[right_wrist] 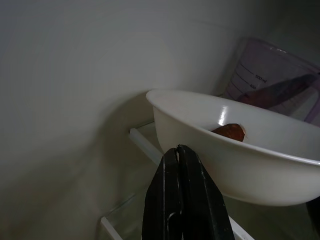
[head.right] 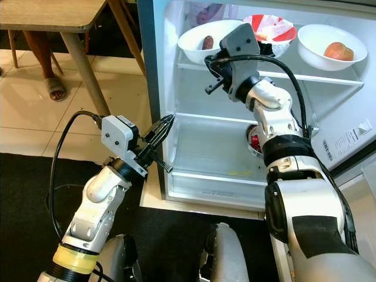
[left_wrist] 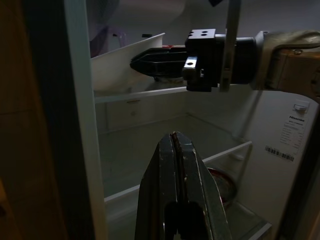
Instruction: Restocking fridge
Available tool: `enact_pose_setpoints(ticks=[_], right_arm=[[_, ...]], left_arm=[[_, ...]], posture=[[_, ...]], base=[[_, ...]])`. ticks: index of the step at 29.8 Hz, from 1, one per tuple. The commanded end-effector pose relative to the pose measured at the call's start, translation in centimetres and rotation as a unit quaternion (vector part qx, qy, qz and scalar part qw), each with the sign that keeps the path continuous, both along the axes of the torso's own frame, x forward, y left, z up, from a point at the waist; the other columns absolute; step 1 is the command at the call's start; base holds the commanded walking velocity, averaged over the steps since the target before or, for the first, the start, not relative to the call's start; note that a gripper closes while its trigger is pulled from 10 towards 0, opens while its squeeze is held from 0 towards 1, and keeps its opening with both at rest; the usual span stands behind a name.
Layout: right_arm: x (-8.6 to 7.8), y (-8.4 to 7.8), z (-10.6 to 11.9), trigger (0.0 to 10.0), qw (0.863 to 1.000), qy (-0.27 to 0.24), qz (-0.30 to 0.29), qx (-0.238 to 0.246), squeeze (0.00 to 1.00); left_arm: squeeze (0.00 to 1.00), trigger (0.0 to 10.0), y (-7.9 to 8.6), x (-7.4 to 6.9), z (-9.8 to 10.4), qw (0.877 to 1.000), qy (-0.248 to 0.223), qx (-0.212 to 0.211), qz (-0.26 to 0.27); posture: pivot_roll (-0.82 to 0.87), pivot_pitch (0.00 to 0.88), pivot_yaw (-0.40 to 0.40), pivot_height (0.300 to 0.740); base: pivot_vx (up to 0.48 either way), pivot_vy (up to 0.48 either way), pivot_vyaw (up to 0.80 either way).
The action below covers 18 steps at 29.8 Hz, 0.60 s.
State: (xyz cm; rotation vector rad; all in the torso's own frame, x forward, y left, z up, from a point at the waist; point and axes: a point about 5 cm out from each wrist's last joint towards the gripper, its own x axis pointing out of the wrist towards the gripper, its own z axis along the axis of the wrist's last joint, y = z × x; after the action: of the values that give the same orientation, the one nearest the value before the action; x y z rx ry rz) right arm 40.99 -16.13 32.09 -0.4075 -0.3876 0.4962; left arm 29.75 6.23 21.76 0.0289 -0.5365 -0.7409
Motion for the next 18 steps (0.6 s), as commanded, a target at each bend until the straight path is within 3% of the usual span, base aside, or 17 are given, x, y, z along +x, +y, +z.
enact_pose_setpoints(ticks=[1,18], right_arm=[[0.1,0.4,-0.1,10.0,1.000,0.002,-0.004,-0.005,0.00],[0.8,2.6,1.5,10.0,0.999,-0.015,-0.045,0.022,0.00]], left_arm=[[0.00,10.0,-0.1,-0.2,-0.2,1.000,0.003,0.001,-0.005],[0.00,10.0,0.0,-0.3,-0.3,1.000,0.004,0.000,-0.002]], posture=[[-0.03,0.256,-0.004,0.592],[-0.03,0.264,-0.008,0.592]], base=[[0.000,0.000,0.00],[0.000,0.000,0.00]])
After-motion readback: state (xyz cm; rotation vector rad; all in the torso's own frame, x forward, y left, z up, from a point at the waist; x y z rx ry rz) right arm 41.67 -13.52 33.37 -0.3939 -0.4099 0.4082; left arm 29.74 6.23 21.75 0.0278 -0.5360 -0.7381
